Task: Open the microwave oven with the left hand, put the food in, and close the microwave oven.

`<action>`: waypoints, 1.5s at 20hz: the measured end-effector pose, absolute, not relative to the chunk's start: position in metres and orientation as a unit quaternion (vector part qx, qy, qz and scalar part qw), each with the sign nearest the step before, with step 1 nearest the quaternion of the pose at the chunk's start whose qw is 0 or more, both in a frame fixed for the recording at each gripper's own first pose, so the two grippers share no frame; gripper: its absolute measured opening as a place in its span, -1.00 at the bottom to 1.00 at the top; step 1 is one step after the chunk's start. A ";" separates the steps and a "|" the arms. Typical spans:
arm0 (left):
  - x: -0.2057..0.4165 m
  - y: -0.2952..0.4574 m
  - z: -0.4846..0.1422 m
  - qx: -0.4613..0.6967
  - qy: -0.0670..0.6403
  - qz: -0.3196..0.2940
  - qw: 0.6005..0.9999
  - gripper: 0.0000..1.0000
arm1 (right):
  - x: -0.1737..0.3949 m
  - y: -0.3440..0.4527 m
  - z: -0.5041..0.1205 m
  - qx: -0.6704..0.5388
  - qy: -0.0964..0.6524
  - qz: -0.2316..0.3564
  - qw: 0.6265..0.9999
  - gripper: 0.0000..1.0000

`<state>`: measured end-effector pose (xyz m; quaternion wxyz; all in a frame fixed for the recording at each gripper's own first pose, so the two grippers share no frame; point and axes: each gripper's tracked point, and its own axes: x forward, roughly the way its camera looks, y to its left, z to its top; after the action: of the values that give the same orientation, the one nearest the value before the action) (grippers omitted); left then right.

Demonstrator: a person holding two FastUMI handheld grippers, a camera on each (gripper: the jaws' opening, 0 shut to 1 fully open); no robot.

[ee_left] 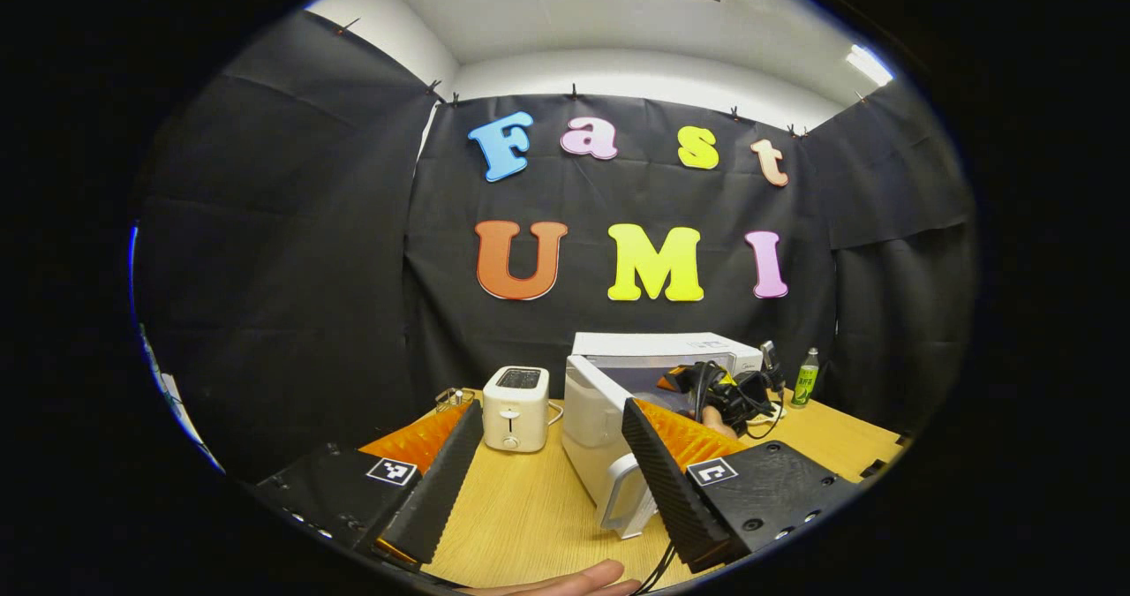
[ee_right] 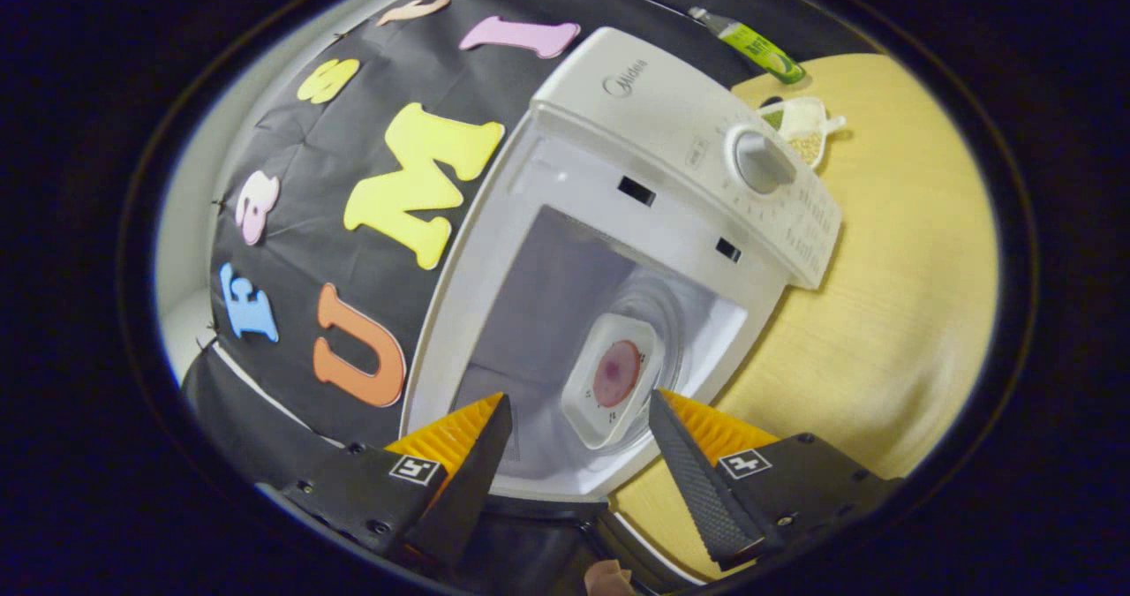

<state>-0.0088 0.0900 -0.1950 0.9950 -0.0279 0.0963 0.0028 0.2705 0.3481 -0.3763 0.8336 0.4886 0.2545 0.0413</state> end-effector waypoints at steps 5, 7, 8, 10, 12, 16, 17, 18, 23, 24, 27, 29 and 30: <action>-0.007 0.103 -0.208 -0.025 0.109 0.028 0.993 0.90 | 0.240 0.309 -0.337 0.379 0.211 0.086 0.897 0.97; -0.007 0.109 -0.214 -0.025 0.120 0.035 0.992 0.90 | 0.227 0.294 -0.317 0.335 0.195 0.103 0.916 0.97; -0.007 0.111 -0.219 -0.027 0.125 0.038 0.991 0.90 | 0.220 0.284 -0.304 0.317 0.185 0.111 0.923 0.97; -0.002 0.116 -0.226 -0.028 0.130 0.039 0.990 0.67 | 0.204 0.264 -0.276 0.280 0.163 0.124 0.938 0.97; 0.003 0.123 -0.231 -0.017 0.128 0.039 0.991 0.86 | 0.184 0.240 -0.248 0.231 0.133 0.142 0.953 0.97; 0.013 0.120 -0.248 -0.002 0.135 0.014 0.991 0.63 | 0.136 0.188 -0.207 0.166 0.101 0.167 0.967 0.98; 0.017 0.120 -0.252 0.003 0.135 0.012 0.991 0.36 | 0.124 0.172 -0.198 0.155 0.091 0.165 0.970 0.98; 0.019 0.121 -0.257 0.008 0.136 0.016 0.991 0.08 | 0.115 0.154 -0.189 0.148 0.082 0.160 0.972 0.98; 0.034 0.088 -0.293 0.021 0.141 -0.044 0.989 -1.00 | 0.064 0.083 -0.147 0.153 0.045 0.138 0.978 0.98; 0.029 0.080 -0.299 0.021 0.140 -0.056 0.988 -0.89 | 0.056 0.073 -0.141 0.153 0.040 0.136 0.978 0.98; 0.039 0.068 -0.332 -0.002 0.164 -0.083 0.983 -0.98 | 0.041 0.039 -0.132 0.136 0.039 0.109 0.984 0.99; 0.044 0.056 -0.349 -0.018 0.180 -0.106 0.978 -0.98 | 0.031 0.026 -0.128 0.129 0.042 0.099 0.986 0.99; 0.046 0.049 -0.354 -0.027 0.179 -0.119 0.976 -0.98 | 0.028 0.022 -0.127 0.125 0.043 0.096 0.987 0.99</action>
<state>0.0464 0.0490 -0.3538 0.9762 -0.0270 0.1794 -0.1192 0.0276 0.0224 -0.1273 0.9865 0.1250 0.0432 0.0965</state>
